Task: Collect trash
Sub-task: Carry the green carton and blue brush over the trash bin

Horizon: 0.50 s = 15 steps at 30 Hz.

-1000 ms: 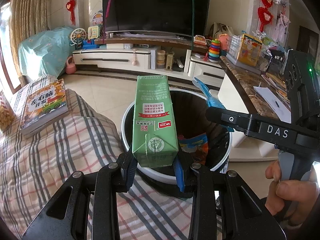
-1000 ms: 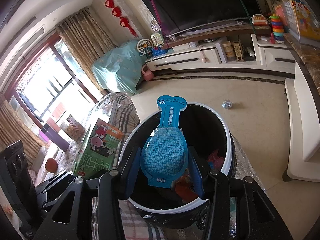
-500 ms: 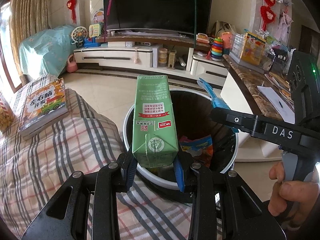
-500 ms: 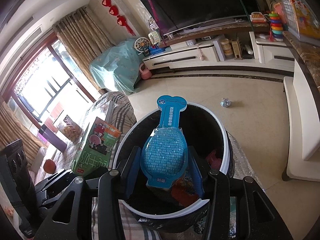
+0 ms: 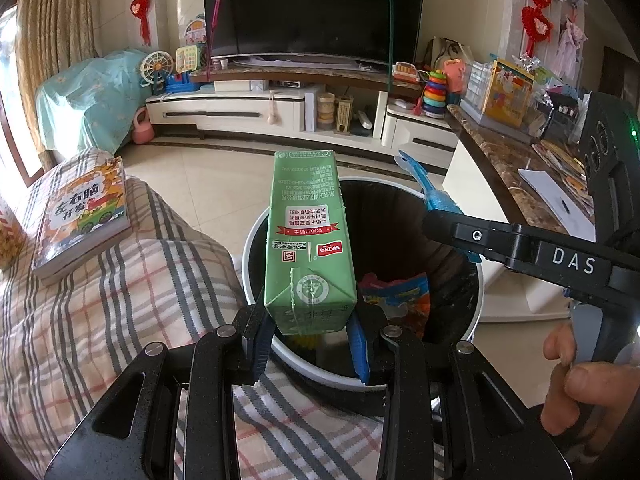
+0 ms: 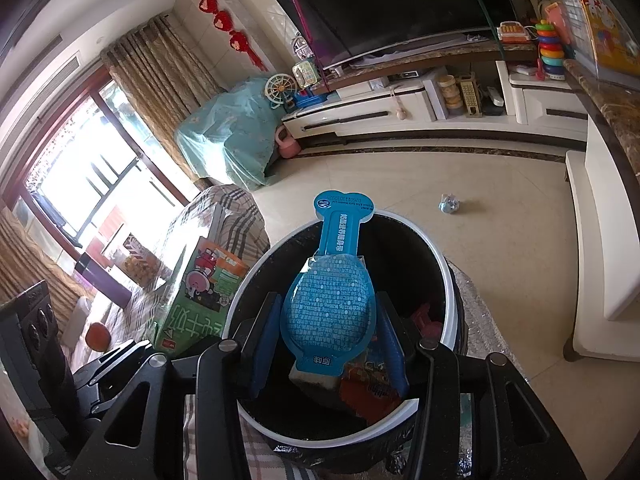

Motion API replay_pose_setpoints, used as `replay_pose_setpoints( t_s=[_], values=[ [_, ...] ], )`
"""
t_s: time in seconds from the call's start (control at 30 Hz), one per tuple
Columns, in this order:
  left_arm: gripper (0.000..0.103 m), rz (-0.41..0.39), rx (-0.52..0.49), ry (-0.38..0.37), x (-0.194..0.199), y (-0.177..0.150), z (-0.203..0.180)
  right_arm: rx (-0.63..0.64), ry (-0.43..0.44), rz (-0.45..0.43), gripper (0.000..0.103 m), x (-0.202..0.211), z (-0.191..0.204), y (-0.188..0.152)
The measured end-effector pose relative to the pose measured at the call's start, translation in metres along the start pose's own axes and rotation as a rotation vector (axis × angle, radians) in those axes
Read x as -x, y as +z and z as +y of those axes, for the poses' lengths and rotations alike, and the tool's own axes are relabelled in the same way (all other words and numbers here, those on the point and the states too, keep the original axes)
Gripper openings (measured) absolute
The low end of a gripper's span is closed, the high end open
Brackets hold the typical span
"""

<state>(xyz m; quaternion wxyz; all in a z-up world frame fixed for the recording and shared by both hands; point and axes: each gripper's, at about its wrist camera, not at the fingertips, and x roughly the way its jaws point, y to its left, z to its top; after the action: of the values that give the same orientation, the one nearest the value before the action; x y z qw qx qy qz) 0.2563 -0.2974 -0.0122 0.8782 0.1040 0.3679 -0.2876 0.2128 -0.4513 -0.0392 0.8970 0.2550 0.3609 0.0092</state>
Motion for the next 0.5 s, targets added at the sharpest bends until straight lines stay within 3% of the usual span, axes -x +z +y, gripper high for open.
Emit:
replay_pose_setpoints(
  t_s=[0.5],
  values=[
    [0.031, 0.013, -0.009, 0.005, -0.0082, 0.0036, -0.0017, -0.001, -0.001, 0.002, 0.047, -0.0010, -0.0014, 0.0018]
  ],
)
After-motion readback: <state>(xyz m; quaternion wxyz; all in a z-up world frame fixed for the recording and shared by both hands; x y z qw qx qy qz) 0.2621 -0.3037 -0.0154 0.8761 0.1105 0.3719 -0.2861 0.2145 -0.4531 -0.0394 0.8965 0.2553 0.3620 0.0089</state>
